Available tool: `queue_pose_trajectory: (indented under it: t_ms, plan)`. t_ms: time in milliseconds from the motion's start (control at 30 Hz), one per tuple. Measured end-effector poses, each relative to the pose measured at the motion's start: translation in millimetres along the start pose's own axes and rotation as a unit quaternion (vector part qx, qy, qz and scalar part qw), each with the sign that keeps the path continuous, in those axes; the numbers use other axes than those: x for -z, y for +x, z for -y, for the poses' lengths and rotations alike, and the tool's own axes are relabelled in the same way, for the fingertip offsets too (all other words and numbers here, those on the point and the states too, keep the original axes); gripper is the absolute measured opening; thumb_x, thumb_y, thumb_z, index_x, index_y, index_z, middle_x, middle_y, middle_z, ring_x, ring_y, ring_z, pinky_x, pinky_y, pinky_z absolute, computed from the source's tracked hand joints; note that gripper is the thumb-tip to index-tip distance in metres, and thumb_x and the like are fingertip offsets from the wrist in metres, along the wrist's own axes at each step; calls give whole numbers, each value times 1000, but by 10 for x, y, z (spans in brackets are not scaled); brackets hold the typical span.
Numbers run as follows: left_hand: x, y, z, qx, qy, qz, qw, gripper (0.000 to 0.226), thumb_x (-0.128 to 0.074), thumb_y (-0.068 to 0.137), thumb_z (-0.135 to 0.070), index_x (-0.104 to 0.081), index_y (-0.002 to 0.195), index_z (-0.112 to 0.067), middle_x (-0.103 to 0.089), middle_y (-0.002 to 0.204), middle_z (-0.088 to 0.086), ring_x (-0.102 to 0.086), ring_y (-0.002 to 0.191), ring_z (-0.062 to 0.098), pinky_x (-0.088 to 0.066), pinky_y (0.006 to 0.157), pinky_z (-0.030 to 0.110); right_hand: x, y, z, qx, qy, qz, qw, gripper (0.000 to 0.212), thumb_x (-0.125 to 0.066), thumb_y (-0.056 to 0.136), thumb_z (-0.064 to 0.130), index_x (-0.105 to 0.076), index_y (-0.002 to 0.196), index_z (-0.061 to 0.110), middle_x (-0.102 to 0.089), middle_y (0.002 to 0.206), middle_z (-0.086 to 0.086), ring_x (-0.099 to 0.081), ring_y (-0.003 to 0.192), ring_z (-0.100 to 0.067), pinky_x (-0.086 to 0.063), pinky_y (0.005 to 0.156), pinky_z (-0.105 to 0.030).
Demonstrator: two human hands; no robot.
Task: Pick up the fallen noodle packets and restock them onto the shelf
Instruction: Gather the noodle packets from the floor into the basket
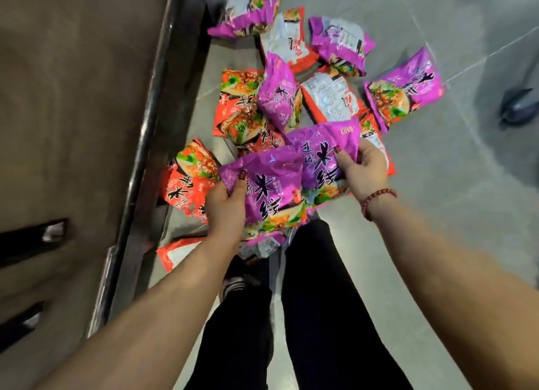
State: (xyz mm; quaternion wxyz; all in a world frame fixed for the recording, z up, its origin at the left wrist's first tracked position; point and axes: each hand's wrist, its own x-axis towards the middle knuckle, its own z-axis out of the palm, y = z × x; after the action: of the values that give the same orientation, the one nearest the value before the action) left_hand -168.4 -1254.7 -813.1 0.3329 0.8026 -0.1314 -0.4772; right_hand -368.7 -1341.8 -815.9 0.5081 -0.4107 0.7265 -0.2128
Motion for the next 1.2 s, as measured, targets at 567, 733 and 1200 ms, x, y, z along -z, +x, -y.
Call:
queue_pose_trajectory:
  t_ms: [567,733,1200]
  plan:
    - [1979,-2746,-1847,-66,-9,-17,998,14,-60,95,-15,-61,81,-15,-55,72,8,-50,63,13,-39,58,29,1209,-3164,2077,45,48,-15,998,7,-56,96,15,-55,93,9,-55,85,-5,-52,78,-20,-46,74,-37]
    - [2203,-3246,-2028,-49,-42,-12,998,20,-58,95,-10,-63,76,-14,-61,70,4,-57,60,8,-48,60,25,1448,-3602,2334,26,119,13,993,16,-57,95,9,-55,89,24,-61,87,0,-58,79,-15,-51,76,-29]
    - [1677,-5067,-1523,75,-257,-211,940,18,-60,95,-22,-69,88,-9,-72,88,17,-67,71,27,-60,70,42,2323,-3675,2374,98,-34,264,959,14,-72,86,23,-66,77,15,-67,77,-8,-62,73,-23,-57,76,-47]
